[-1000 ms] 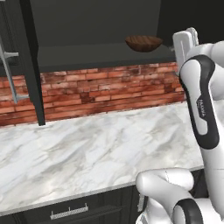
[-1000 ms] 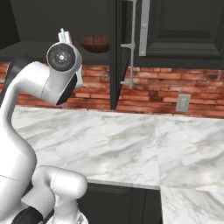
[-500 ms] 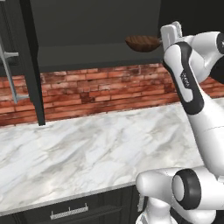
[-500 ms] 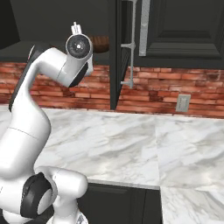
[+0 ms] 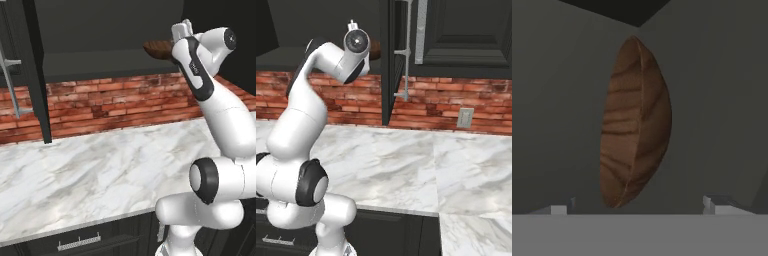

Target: Take the smaller bowl and place it next to the appetizer plate on the dining counter , and place the larger bowl next to the plate with cooked food.

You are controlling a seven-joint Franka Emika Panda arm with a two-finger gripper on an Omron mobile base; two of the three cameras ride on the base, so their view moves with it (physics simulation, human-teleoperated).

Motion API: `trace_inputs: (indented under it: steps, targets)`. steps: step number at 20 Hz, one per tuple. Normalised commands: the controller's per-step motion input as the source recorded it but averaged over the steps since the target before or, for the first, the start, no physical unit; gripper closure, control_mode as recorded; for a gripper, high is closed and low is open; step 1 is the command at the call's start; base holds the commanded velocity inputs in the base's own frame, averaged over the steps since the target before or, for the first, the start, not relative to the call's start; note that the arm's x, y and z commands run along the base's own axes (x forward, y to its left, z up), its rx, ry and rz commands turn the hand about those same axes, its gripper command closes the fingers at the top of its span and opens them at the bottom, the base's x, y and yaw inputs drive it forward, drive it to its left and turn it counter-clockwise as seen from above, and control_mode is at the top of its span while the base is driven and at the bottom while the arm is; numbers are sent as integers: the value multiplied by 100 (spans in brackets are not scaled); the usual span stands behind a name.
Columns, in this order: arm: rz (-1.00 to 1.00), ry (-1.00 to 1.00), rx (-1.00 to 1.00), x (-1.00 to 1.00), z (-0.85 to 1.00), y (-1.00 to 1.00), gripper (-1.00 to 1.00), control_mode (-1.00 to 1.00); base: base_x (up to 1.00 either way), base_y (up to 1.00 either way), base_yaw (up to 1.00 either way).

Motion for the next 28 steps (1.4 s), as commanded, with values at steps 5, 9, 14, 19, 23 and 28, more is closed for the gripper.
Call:
trace_inputs:
  steps: [5, 9, 14, 19, 23, 28]
  targets:
    - [-3, -3, 0, 54, 0, 0, -100, -100, 0, 0, 0]
    - [-2, 0, 0, 61, 0, 0, -100, -100, 0, 0, 0]
    - [-1, 0, -1, 59, -4, 0, -100, -100, 0, 0, 0]
    - [0, -10, -1, 50, -17, 16, -100, -100, 0, 0, 0]
    - [0, -40, 5, -1, -46, 13, -100, -100, 0, 0, 0]
    - [0, -18, 3, 18, -39, 21, -100, -100, 0, 0, 0]
